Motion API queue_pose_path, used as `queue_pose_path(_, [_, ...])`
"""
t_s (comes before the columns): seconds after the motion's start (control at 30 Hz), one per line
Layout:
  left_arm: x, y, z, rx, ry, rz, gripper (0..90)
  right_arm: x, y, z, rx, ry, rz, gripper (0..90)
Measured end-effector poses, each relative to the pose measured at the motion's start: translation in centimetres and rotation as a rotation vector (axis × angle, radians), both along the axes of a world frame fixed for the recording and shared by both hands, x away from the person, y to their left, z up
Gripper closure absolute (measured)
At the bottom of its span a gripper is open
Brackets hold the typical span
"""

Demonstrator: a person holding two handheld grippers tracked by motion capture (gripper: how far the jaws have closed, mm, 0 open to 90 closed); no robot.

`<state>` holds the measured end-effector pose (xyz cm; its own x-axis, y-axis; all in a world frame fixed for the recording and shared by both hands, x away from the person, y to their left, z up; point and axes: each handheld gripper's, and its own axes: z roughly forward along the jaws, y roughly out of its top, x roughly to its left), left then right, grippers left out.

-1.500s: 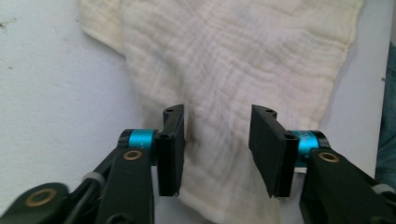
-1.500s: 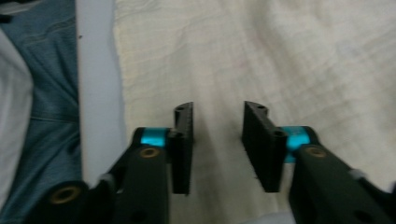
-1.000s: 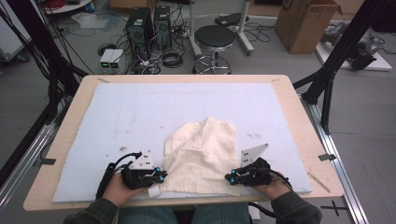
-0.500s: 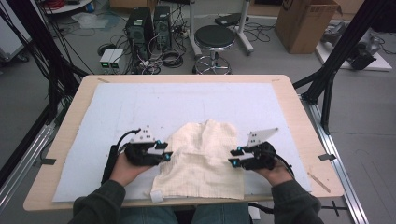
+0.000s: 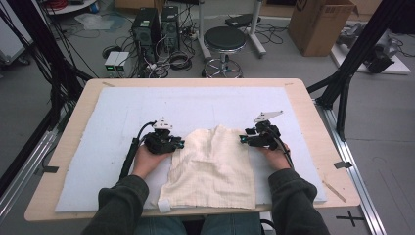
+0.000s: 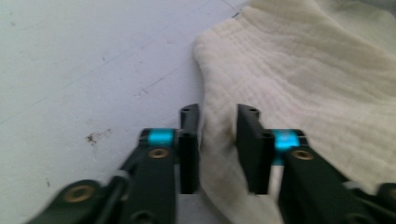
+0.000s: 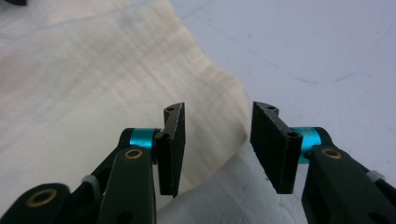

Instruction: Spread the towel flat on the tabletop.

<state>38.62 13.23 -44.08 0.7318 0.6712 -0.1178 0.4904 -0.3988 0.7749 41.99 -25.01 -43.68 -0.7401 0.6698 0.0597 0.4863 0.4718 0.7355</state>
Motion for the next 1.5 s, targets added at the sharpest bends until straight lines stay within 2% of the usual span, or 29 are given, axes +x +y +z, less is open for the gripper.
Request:
queue_pose_path(0.03, [-0.1,0.1,0.1,0.006,-0.002,-0.001,83.4,0.2,0.0,-0.2,-0.004,0.005,-0.007,61.0])
queue_pose_path(0.13, [-0.4,0.8,0.9,0.017,-0.014,0.020,86.4,0.3,0.3,-0.4,-0.016,0.011,0.033,84.6])
queue_pose_path(0.2, [-0.7,1.9,2.0,0.004,-0.032,0.029,86.6,0.1,0.7,-0.2,-0.025,0.015,0.054,85.6])
queue_pose_path(0.27, [-1.2,2.5,3.1,0.037,-0.054,0.035,86.6,0.0,0.9,0.3,0.010,0.014,0.072,85.9])
queue_pose_path(0.3, [-1.4,2.9,3.6,0.051,-0.064,0.045,86.5,-0.3,1.0,0.7,0.008,-0.001,0.070,85.9])
queue_pose_path(0.37, [-1.8,3.3,4.6,0.037,-0.078,0.064,86.0,-0.6,1.3,1.3,0.017,-0.018,0.082,85.8])
queue_pose_path(0.4, [-2.1,3.2,4.8,0.033,-0.079,0.059,85.7,-0.9,1.4,1.7,0.017,-0.027,0.085,85.9])
queue_pose_path(0.47, [-2.9,2.5,4.8,0.054,-0.071,0.034,85.7,-1.3,1.4,2.2,0.015,-0.043,0.098,85.8])
queue_pose_path(0.57, [-4.5,0.6,4.1,0.058,-0.055,-0.052,85.1,-2.1,1.2,2.5,-0.006,-0.037,0.111,85.7])
queue_pose_path(0.7, [-6.5,-1.9,2.7,0.077,0.005,-0.187,81.3,-3.6,0.9,2.5,-0.029,-0.040,0.136,85.6])
queue_pose_path(0.77, [-7.0,-2.6,2.1,0.066,0.075,-0.292,73.2,-4.3,0.7,2.2,-0.043,-0.033,0.148,85.6])
queue_pose_path(0.8, [-7.4,-2.9,2.0,0.076,0.077,-0.325,67.3,-4.6,0.6,2.0,-0.044,-0.035,0.152,85.5])
queue_pose_path(0.87, [-7.7,-3.0,2.2,0.053,0.067,-0.354,61.6,-5.0,0.2,1.6,-0.043,-0.035,0.150,85.5])
queue_pose_path(0.97, [-7.3,-2.3,2.9,0.006,0.038,-0.300,60.9,-5.1,-0.2,1.2,-0.042,-0.025,0.142,85.3])
queue_pose_path(1.0, [-7.1,-1.9,3.2,0.004,0.021,-0.276,61.1,-4.9,-0.3,1.1,-0.037,-0.025,0.142,85.3])
queue_pose_path(1.07, [-6.6,-1.5,3.5,-0.030,-0.004,-0.211,61.1,-4.8,-0.3,1.0,-0.034,-0.022,0.142,85.4])
queue_pose_path(1.1, [-6.3,-1.5,3.5,-0.033,-0.009,-0.185,60.3,-4.7,-0.2,1.0,-0.033,-0.020,0.142,85.3])
queue_pose_path(1.17, [-5.8,-1.9,3.3,-0.004,-0.018,-0.139,54.9,-4.5,-0.1,0.8,-0.030,-0.015,0.138,85.3])
queue_pose_path(1.2, [-5.5,-2.2,3.1,0.006,-0.015,-0.122,55.2,-4.4,0.0,0.8,-0.029,-0.023,0.141,85.3])
queue_pose_path(1.27, [-5.0,-2.6,2.6,0.002,0.000,-0.109,55.4,-4.3,0.0,0.7,-0.025,-0.013,0.138,85.3])
queue_pose_path(1.3, [-4.9,-2.9,2.5,0.014,-0.002,-0.108,58.6,-4.3,-0.1,0.6,-0.023,-0.012,0.139,85.3])
queue_pose_path(1.37, [-5.0,-3.4,2.2,0.022,-0.007,-0.142,69.6,-4.3,-0.1,0.7,-0.019,-0.014,0.140,85.3])
queue_pose_path(1.4, [-5.2,-3.6,2.2,0.027,-0.021,-0.154,78.4,-4.3,-0.1,0.7,-0.019,-0.017,0.141,85.3])
queue_pose_path(1.43, [-5.3,-3.6,2.3,0.032,-0.035,-0.159,83.2,-4.3,-0.1,0.7,-0.015,-0.017,0.140,85.3])
queue_pose_path(1.5, [-5.4,-3.4,2.6,0.029,-0.043,-0.160,84.9,-4.4,-0.1,0.8,-0.009,-0.020,0.143,85.3])
